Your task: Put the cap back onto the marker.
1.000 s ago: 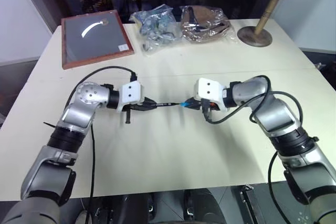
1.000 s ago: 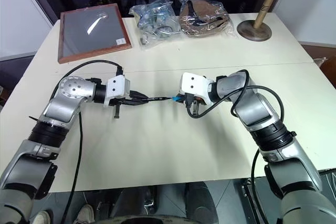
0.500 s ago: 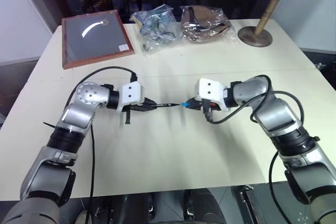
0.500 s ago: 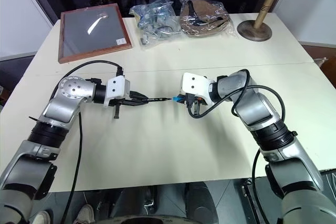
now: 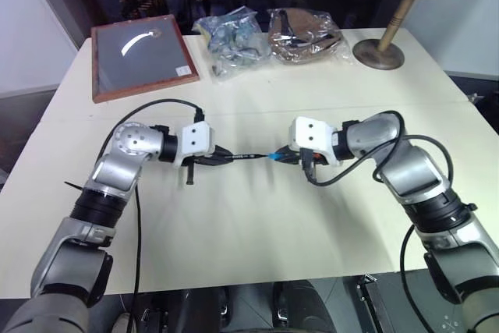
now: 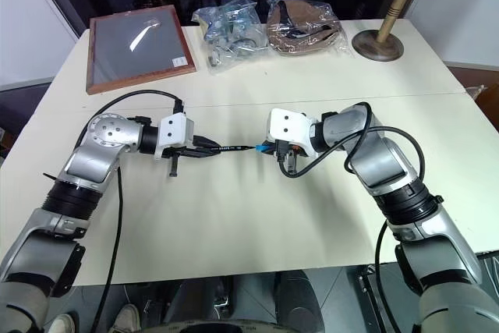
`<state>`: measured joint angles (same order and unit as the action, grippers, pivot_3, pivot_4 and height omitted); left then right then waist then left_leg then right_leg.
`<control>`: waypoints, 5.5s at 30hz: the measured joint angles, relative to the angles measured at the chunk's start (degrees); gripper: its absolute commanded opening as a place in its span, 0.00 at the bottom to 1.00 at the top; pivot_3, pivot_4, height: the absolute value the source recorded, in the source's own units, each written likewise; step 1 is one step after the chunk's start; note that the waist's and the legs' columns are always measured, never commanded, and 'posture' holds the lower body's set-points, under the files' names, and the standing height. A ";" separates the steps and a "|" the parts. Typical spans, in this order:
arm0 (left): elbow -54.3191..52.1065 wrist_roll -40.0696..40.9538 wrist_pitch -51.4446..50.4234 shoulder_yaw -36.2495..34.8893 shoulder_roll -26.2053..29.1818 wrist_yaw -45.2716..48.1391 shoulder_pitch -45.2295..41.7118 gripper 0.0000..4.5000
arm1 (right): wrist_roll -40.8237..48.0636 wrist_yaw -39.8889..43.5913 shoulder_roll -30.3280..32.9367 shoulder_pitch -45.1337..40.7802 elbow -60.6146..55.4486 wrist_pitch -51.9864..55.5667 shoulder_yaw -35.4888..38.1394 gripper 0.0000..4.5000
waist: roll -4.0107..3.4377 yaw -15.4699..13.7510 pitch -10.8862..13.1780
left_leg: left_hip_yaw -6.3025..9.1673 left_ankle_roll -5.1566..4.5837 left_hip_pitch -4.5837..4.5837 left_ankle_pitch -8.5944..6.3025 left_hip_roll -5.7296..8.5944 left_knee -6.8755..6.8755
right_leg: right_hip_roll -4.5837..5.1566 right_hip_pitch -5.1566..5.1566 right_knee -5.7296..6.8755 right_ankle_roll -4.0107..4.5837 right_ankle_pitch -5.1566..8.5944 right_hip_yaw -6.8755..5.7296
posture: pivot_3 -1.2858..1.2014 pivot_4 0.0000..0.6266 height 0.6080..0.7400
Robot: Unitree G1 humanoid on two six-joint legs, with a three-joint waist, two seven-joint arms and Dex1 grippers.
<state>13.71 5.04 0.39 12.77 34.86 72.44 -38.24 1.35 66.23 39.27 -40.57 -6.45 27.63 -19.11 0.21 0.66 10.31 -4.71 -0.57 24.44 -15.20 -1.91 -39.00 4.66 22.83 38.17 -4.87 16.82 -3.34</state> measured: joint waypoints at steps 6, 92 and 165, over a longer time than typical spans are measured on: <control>-0.45 0.00 -0.13 0.00 0.01 -0.05 0.02 0.00 | 0.00 -0.12 -0.53 0.00 0.00 0.12 -0.17 0.01 | 0.00 -0.02 0.00 | 0.00 0.00 0.00 0.00 0.00 0.00 | 0.00 0.00 0.00 0.00 0.00 0.00 | 0.52 0.24 1.00; 1.52 -4.32 3.57 -3.27 -1.18 -0.72 0.51 0.00 | -7.92 -1.54 -10.13 -4.98 3.32 3.38 -4.19 0.01 | 0.00 0.09 0.00 | 0.00 0.00 0.01 0.00 -0.01 0.00 | -0.02 0.02 0.01 0.00 0.00 -0.01 | 0.52 0.24 1.00; -56.54 20.71 -85.22 -31.60 -11.92 -54.22 31.77 0.65 | 3.63 -10.23 -1.62 10.26 -13.64 14.27 2.99 1.00 | 0.04 -0.01 -0.01 | 0.17 0.06 -0.05 -0.01 0.03 0.06 | 0.38 -0.07 -0.05 0.21 0.10 0.07 | 0.52 0.24 1.00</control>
<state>-42.83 25.75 -84.83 -18.84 22.94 18.22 -6.47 4.98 56.00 37.65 -30.31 -20.10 41.90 -16.12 0.25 0.65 10.30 -4.55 -0.51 24.39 -15.21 -1.88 -38.95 5.04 22.76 38.12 -4.65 16.92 -3.27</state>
